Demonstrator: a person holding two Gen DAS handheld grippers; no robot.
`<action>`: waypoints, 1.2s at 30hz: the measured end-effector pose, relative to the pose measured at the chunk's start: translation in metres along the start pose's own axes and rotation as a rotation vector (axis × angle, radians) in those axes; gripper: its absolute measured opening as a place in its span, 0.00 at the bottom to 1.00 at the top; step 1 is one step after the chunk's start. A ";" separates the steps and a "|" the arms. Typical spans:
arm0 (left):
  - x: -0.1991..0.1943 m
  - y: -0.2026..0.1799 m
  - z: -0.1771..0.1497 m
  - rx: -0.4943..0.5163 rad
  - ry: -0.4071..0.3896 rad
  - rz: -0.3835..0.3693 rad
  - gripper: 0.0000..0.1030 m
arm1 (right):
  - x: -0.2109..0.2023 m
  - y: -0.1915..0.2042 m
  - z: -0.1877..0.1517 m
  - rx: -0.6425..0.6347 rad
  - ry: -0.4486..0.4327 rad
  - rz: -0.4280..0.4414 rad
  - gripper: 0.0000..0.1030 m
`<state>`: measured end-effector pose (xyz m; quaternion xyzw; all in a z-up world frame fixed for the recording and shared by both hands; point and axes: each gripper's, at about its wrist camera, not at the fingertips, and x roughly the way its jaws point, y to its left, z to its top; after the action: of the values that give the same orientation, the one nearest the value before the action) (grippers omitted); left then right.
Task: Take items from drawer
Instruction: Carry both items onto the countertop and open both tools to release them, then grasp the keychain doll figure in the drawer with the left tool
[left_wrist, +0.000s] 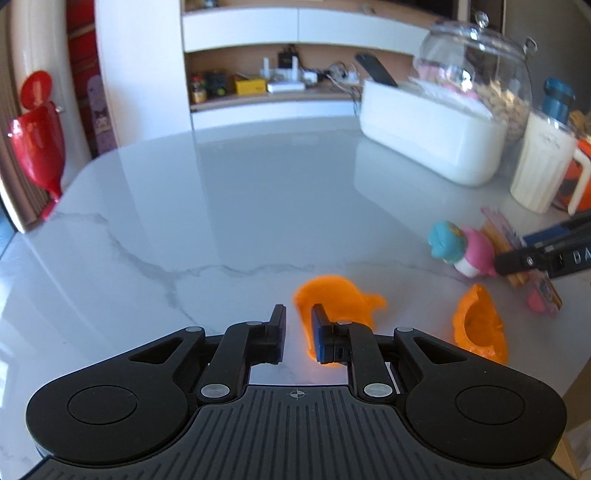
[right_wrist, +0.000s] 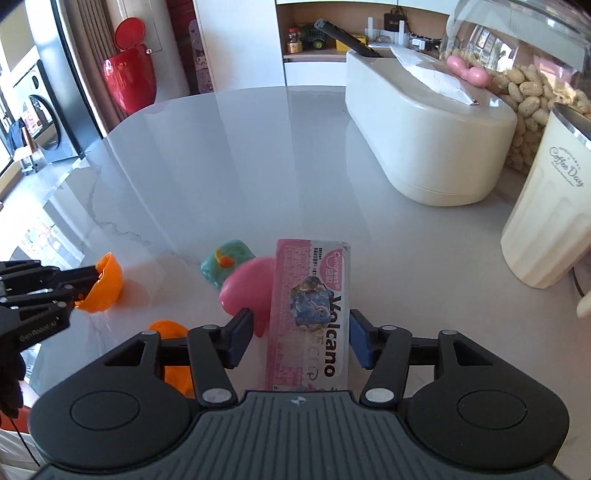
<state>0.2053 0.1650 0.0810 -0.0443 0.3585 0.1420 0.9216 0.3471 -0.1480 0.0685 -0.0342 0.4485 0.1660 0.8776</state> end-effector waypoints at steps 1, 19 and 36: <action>-0.004 0.001 0.000 -0.003 -0.007 0.000 0.17 | -0.006 0.001 -0.002 -0.003 -0.007 -0.010 0.56; -0.100 -0.004 -0.078 0.043 0.084 -0.150 0.17 | -0.079 0.013 -0.136 -0.062 0.146 0.112 0.60; -0.012 -0.011 -0.134 0.033 0.500 -0.288 0.17 | 0.049 0.106 -0.180 -0.367 0.620 0.209 0.65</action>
<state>0.1134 0.1266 -0.0095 -0.1136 0.5670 -0.0117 0.8158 0.1994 -0.0729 -0.0684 -0.1937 0.6567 0.3140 0.6577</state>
